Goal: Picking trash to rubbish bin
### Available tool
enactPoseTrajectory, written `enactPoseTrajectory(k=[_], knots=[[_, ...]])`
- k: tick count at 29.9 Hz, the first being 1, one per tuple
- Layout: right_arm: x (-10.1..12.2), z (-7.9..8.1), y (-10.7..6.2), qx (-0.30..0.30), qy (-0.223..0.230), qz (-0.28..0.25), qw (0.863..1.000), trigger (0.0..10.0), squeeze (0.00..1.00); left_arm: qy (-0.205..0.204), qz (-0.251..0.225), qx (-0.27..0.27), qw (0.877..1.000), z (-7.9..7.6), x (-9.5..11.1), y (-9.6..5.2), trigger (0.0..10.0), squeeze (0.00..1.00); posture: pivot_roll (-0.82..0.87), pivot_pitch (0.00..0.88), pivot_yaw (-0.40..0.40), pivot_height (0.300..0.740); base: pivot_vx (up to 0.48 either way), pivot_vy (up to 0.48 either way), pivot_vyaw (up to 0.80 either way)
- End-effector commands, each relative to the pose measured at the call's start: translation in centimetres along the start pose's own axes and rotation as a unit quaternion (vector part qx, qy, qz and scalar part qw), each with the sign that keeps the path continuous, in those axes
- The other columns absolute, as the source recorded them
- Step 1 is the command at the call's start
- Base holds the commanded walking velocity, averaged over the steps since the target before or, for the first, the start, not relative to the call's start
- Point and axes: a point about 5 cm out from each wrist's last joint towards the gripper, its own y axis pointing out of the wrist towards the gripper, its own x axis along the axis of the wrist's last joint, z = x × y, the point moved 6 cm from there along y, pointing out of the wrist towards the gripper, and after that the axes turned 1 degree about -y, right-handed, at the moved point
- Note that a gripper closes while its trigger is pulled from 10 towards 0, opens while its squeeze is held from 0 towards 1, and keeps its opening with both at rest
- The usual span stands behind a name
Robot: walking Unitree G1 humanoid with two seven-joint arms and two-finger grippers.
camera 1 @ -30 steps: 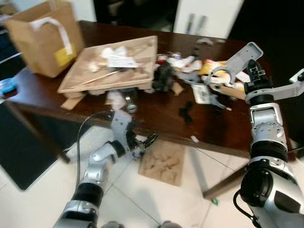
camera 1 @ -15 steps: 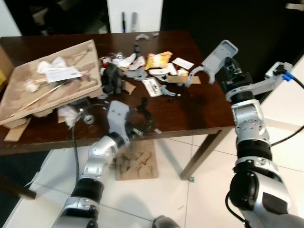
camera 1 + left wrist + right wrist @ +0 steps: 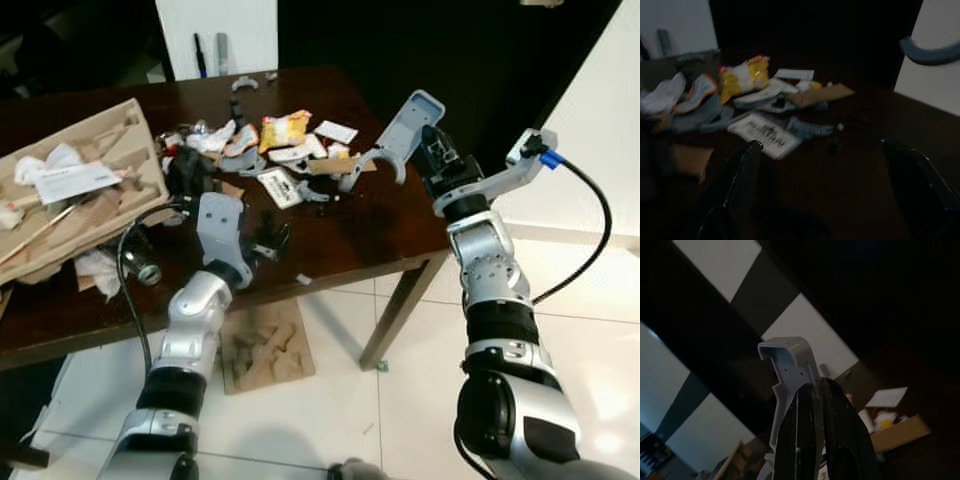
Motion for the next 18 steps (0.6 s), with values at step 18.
enactPoseTrajectory(k=[18], knots=[[-2.0,1.2,-0.8,0.014,-0.038,0.030,0.999,10.0,0.00,0.079,0.043,0.132,0.987,6.5,0.1,-0.8,10.0,0.00,0.12,0.108,-0.012,0.740,0.000,-0.210,0.00]])
